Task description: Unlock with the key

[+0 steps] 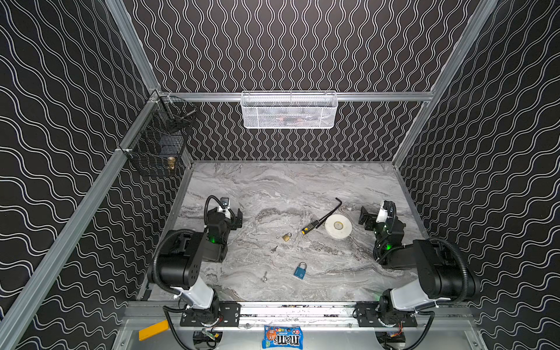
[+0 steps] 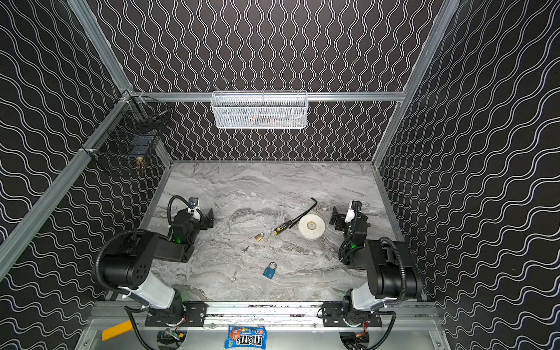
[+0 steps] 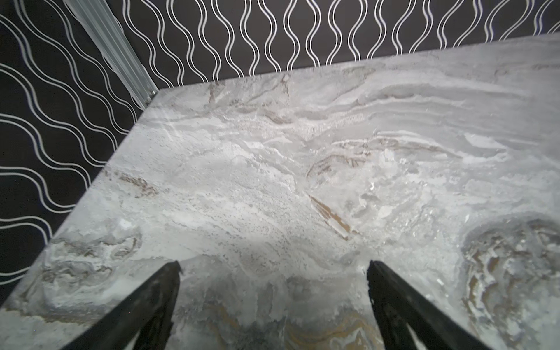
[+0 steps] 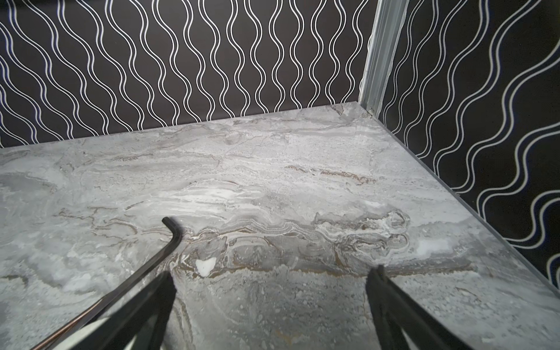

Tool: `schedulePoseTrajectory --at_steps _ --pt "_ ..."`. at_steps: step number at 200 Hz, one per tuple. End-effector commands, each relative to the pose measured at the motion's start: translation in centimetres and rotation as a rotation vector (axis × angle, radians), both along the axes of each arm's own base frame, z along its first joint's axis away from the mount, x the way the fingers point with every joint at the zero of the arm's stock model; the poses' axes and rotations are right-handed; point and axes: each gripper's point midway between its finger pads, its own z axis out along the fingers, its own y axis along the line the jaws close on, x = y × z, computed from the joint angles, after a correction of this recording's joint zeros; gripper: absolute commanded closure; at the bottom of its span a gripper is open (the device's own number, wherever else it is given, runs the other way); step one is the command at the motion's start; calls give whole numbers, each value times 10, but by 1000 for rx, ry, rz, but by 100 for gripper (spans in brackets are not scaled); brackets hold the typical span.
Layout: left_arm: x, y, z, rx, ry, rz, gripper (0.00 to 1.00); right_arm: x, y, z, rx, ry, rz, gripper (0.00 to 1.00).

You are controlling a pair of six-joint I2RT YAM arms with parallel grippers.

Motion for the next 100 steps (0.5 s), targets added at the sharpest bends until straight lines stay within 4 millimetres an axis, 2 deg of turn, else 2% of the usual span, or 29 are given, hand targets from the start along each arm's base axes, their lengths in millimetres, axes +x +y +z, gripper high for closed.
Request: schedulePoseTrajectory --at_steps 1,65,100 --pt "-1 -1 8 12 -8 -15 1 1 -1 16 -13 -59 -4 1" --pt "-16 0 34 -20 -55 -4 1 -6 -7 34 13 -62 -48 1" --pt "-24 -2 53 -64 -75 -14 1 -10 -11 51 112 -41 -89 1"
